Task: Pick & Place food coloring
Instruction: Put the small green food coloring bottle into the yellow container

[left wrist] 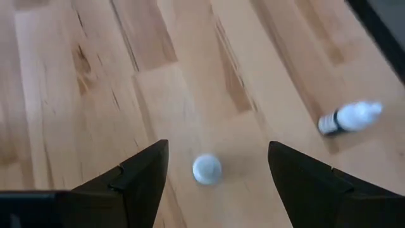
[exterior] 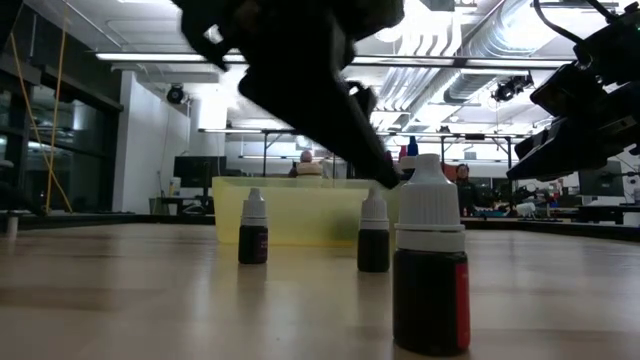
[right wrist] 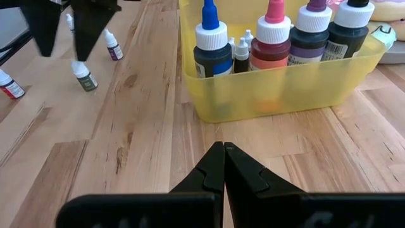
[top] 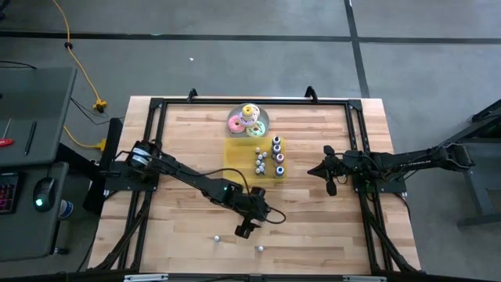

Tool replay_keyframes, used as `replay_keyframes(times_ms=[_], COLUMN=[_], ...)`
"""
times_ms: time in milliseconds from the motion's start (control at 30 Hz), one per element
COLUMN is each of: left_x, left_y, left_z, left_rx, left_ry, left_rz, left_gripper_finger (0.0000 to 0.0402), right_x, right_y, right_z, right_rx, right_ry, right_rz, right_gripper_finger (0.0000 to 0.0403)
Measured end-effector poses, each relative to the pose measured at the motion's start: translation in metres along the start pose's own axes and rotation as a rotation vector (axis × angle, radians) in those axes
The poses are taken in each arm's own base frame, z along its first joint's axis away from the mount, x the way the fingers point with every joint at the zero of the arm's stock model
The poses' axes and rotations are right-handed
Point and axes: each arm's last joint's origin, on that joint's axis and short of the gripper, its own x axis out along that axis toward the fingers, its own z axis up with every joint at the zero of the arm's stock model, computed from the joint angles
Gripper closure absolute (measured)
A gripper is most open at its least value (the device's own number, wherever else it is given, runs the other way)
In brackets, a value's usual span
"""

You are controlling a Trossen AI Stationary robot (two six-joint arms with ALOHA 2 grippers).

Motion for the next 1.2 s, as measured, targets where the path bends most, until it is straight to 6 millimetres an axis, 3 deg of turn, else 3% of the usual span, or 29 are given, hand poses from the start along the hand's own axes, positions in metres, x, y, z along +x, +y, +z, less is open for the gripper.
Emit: replay_keyframes(times_ms=[200,433,1200], left_x=[0.009,0.016,0.017], left_y=[0.001,0.001,0.001], left_z=[-0.007,-0.013,-0.012], left_rx=[0.000,0.002,-0.020], left_ry=[0.039,0.073,0.061], left_rz=[0.048,0.028,0.006], left_gripper_finger=[0.0143,0.0186,0.0287], right_x=[0.000,0.000,0.000], right_y=[0.000,0.000,0.000], right_z=[0.000,0.000,0.000], right_rx=[0.000,0.000,0.000], right_ry=[-0.001,0.000,-0.001], right_rz=[0.000,0.000,0.000], right_gripper_finger=[0.0402,0.0402,0.0402])
